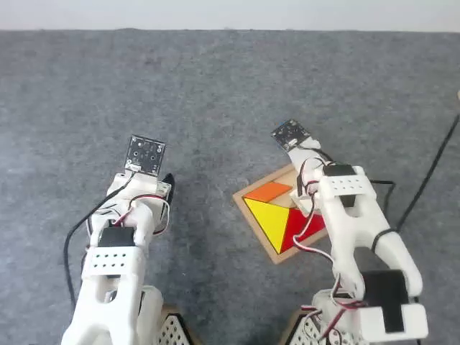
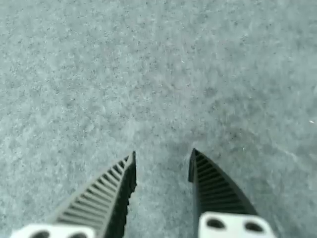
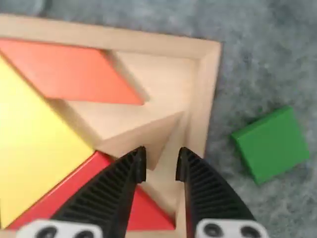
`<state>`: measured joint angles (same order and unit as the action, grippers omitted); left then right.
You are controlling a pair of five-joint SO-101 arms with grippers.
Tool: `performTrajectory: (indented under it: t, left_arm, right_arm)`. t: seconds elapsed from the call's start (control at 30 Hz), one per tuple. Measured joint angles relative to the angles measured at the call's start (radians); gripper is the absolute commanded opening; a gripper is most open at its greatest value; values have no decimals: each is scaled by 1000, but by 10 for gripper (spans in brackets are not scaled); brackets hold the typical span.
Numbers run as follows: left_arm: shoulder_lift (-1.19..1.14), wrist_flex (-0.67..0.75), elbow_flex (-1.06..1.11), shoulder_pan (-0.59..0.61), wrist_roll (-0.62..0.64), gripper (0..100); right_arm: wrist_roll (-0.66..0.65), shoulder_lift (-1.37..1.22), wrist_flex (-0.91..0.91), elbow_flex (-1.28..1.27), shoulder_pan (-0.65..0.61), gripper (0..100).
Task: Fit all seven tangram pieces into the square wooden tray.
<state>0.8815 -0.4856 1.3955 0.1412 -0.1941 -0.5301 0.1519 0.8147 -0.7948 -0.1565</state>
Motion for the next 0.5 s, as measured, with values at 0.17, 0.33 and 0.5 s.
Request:
performTrajectory:
  t: [0.17, 0.33, 0.5]
  left_arm:
    - [0, 0, 0, 0, 0, 174]
    - [0, 0, 0, 0, 0, 174]
    - [0, 0, 0, 0, 0, 174]
  right_arm:
    - [12, -40, -17, 26, 5, 112]
    - [15, -43, -35, 28, -35, 112]
    - [86, -43, -35, 28, -91, 112]
